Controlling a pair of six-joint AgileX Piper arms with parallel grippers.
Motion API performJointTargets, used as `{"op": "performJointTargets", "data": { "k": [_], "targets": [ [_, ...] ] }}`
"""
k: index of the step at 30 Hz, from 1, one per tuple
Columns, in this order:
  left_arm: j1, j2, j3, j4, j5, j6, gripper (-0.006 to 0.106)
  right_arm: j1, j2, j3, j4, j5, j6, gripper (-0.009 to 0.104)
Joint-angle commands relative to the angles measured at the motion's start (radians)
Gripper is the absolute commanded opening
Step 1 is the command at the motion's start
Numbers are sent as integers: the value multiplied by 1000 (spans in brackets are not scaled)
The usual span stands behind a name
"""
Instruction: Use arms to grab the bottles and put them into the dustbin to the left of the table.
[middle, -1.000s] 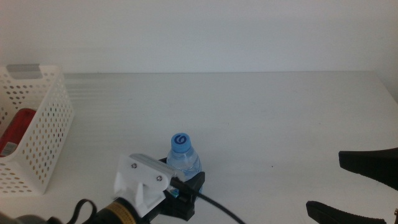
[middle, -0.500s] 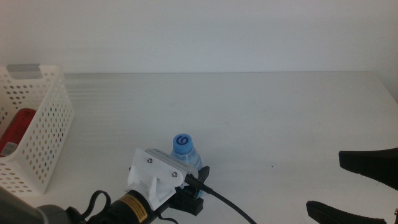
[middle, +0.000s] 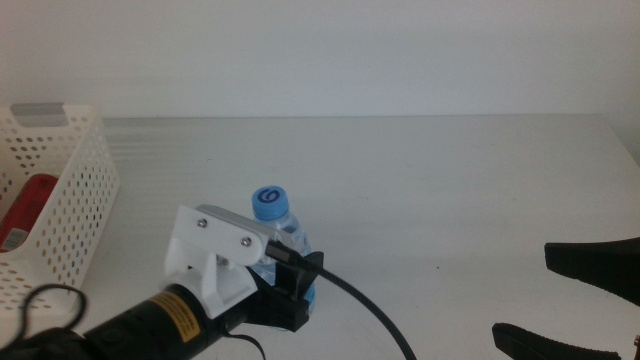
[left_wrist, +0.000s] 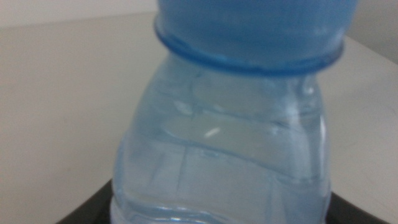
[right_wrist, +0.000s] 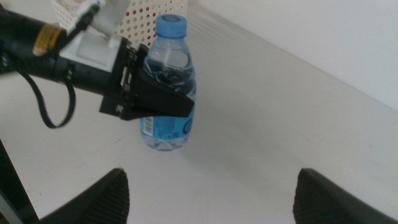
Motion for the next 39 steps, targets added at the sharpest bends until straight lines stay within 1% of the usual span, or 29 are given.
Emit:
{"op": "performJointTargets", "data": {
  "k": [1, 3, 7, 10, 14, 17, 23, 26, 34, 39],
  "targets": [
    [-2, -98, -51, -31, 1, -2, 5, -3, -1, -24, -1, -69, -8, 77],
    [9, -141, -90, -47, 141, 3, 5, -3, -1, -24, -1, -69, -8, 77],
    [62, -196, -215, -25, 501, 21, 5, -3, -1, -24, -1, -69, -8, 77],
    [102, -202, -329, -17, 720, 21, 5, -3, -1, -24, -1, -69, -8, 77],
    [162, -200, -445, 2, 933, 22, 4, -3, -1, -24, -1, -69, -8, 77],
    [232, -200, -528, 3, 1058, 27, 4, -3, -1, -24, -1, -69, -8, 77],
    [442, -198, -695, -3, 1322, 122, 4, -3, -1, -24, -1, -69, -8, 77],
    [558, -173, -795, -26, 1454, 203, 4, -3, -1, -24, -1, -69, -8, 77],
    [872, -3, -1099, -183, 1752, 459, 4, -3, -1, -24, -1, -69, -8, 77],
    [978, 127, -1234, -176, 1828, 470, 4, -3, -1, -24, -1, -69, -8, 77]
  ]
}}
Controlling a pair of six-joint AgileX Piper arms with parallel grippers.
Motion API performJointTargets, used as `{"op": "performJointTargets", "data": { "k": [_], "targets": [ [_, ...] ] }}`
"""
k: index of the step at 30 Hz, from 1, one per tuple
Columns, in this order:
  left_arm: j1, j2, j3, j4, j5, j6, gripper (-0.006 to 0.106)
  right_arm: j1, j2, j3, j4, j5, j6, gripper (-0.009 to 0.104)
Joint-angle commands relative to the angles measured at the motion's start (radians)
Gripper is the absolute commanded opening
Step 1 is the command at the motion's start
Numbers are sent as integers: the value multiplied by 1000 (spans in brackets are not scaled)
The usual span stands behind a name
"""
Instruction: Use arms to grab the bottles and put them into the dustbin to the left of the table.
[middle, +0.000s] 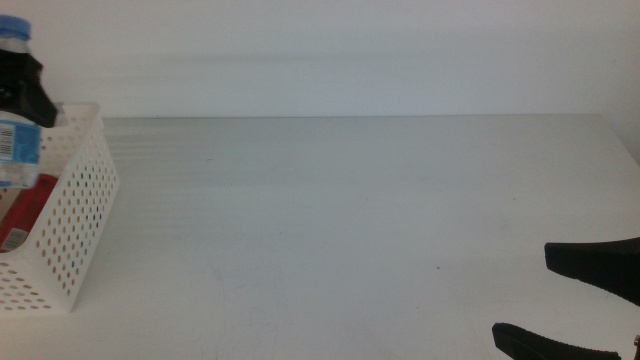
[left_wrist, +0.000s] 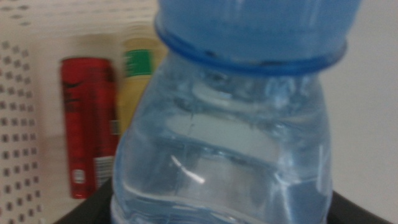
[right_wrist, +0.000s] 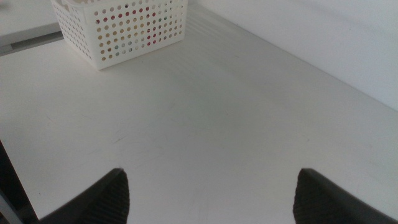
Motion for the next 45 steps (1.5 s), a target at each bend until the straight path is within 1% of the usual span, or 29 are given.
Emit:
{"op": "performJointTargets", "data": {
  "k": [1, 8, 14, 17, 19, 21, 23, 25, 27, 29, 32, 36, 41, 45],
  "targets": [
    [35, 19, -89, -35, -14, 6, 4, -3, -1, -24, -1, -69, -8, 77],
    [96, 169, -152, -8, 24, 31, 4, -3, -1, -24, -1, -69, -8, 77],
    [107, 269, -152, 18, 33, 38, 4, -3, -1, -24, -1, -69, -8, 77],
    [107, 313, -152, 18, 35, 72, 4, -3, -1, -24, -1, -69, -8, 77],
    [107, 339, -152, 9, 36, 99, 5, -3, -1, -24, -1, -69, -8, 77],
    [107, 354, -151, 8, 46, 116, 9, -3, -1, -24, -1, -69, -8, 77],
    [107, 358, -151, 11, 53, 129, 16, -3, -1, -24, -1, -69, -8, 77],
    [107, 358, -151, 15, 48, 146, 29, -3, -1, -24, -1, -69, -8, 77],
    [107, 358, -151, 16, 36, 146, 45, -3, -1, -24, -1, -69, -8, 77],
    [107, 358, -151, 16, 43, 139, 65, -3, -1, -24, -1, -69, -8, 77],
    [107, 358, -151, 8, 73, 139, 91, -3, -1, -24, -1, -69, -8, 77],
    [107, 351, -158, -2, 103, 117, 90, -3, -1, -24, -1, -69, -8, 77],
    [105, 269, -158, 4, 121, 65, 90, -3, -1, -24, -1, -69, -8, 77],
    [105, 182, -157, -30, 121, 66, 90, -3, -1, -24, -1, -69, -8, 77]
  ]
}}
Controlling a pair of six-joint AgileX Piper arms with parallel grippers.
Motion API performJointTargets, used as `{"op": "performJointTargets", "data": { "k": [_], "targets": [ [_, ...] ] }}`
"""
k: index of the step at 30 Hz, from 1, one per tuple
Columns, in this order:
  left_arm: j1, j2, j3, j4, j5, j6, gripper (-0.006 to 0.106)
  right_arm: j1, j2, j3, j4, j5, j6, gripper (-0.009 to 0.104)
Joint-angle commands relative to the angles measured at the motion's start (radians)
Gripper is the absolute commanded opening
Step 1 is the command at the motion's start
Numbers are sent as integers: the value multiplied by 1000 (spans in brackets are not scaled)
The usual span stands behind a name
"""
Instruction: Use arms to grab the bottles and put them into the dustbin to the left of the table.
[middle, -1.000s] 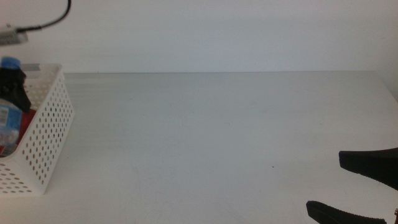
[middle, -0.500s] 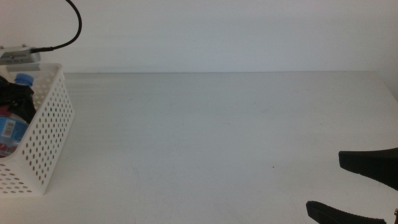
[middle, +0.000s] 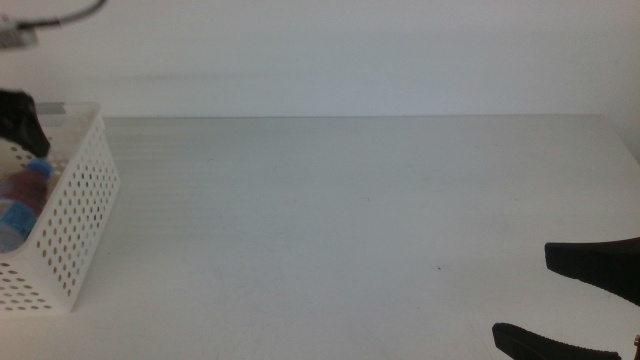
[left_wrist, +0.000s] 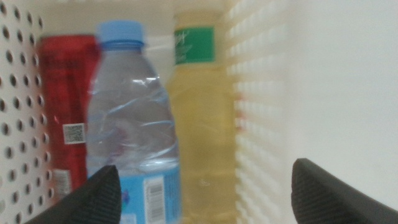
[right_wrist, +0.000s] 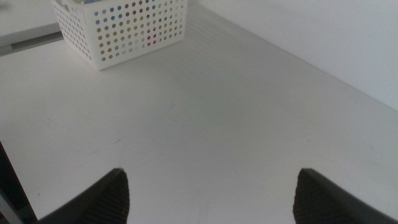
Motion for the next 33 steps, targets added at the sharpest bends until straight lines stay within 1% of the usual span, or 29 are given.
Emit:
{"op": "performJointTargets", "data": {
  "k": [1, 4, 9, 13, 20, 24, 29, 33],
  "targets": [
    [-2, -110, -34, -56, 72, -8, 90, -3, -1, -24, -1, -69, -8, 77],
    [-16, -182, -24, -96, 68, 1, 90, -3, -1, -24, -1, -69, -8, 77],
    [-100, -321, 43, -115, -20, 8, 90, -3, -1, -24, -1, -69, -8, 77],
    [-203, -437, 147, -127, -164, 15, 90, -3, -1, -24, -1, -69, -8, 77],
    [-396, -633, 384, -132, -483, 14, 90, -3, -1, -24, -1, -69, -8, 77],
    [-457, -718, 505, -131, -571, 18, 90, -3, -1, -24, -1, -69, -8, 77],
    [-536, -834, 684, -135, -815, 62, 90, -3, -1, -24, -1, -69, -8, 77],
    [-562, -901, 783, -135, -964, 57, 90, -3, -1, -24, -1, -69, -8, 77]
  ]
}}
